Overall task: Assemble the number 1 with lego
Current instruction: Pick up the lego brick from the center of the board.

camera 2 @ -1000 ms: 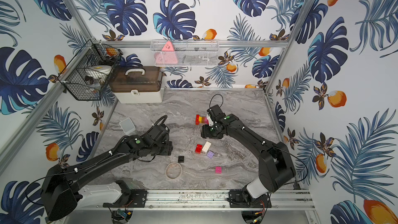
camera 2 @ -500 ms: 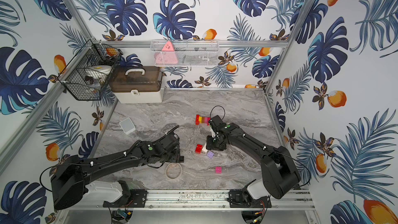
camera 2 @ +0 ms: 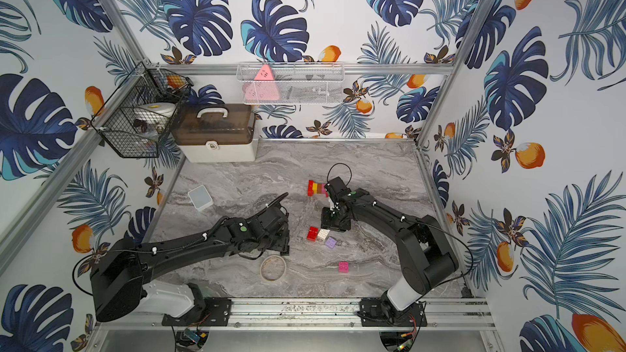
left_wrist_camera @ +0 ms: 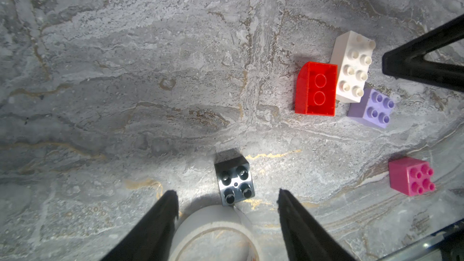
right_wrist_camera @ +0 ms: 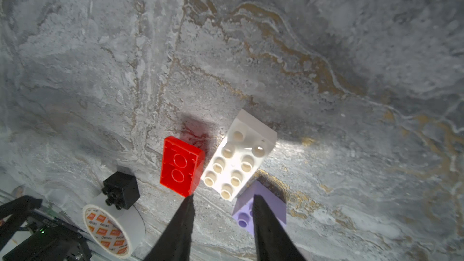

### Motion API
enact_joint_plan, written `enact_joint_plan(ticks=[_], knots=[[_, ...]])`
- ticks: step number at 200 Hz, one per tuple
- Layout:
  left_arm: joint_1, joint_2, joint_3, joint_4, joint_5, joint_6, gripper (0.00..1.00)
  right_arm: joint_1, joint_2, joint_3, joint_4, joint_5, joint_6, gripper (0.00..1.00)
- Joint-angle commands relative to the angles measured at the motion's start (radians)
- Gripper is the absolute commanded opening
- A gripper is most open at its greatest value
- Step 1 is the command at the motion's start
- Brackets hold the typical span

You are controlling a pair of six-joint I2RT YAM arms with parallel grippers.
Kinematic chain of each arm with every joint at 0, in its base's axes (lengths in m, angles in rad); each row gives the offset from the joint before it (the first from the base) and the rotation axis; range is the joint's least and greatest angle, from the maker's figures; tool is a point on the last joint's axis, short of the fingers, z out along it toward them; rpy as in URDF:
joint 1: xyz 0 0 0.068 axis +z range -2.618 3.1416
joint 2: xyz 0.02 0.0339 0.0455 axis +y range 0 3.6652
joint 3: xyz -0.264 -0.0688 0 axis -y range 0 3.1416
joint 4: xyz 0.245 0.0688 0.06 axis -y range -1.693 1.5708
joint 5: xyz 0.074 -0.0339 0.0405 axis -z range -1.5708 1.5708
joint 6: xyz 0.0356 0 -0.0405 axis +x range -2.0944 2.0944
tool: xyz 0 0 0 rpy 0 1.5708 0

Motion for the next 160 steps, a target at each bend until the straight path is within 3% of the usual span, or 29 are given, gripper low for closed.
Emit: enact_joint_plan(ticks=[1,38,54,101,129,160], knots=[[0.0,0.002,0.0,-0.007,-0.027,0.025,0.68,0.008,-0.002,0.019,0.002,-0.035,-0.043,0.39],[0.019,0.018,0.004,0.021,0.021,0.055,0.65,0.02,-0.031,0.003,-0.061,0.013,-0.034,0.37],[0.021,0.022,0.001,0.086,0.097,0.121,0.66,0.02,-0.048,-0.017,-0.084,0.028,-0.014,0.39],[0.019,0.124,0.08,0.139,0.176,0.264,0.71,0.02,-0.126,-0.078,-0.159,0.07,0.016,0.44],[0.02,0.209,0.17,0.085,0.156,0.275,0.7,0.02,-0.144,-0.105,-0.182,0.044,0.025,0.42],[0.063,0.184,0.154,0.115,0.118,0.271,0.68,0.02,-0.128,-0.129,-0.132,0.005,0.06,0.46]])
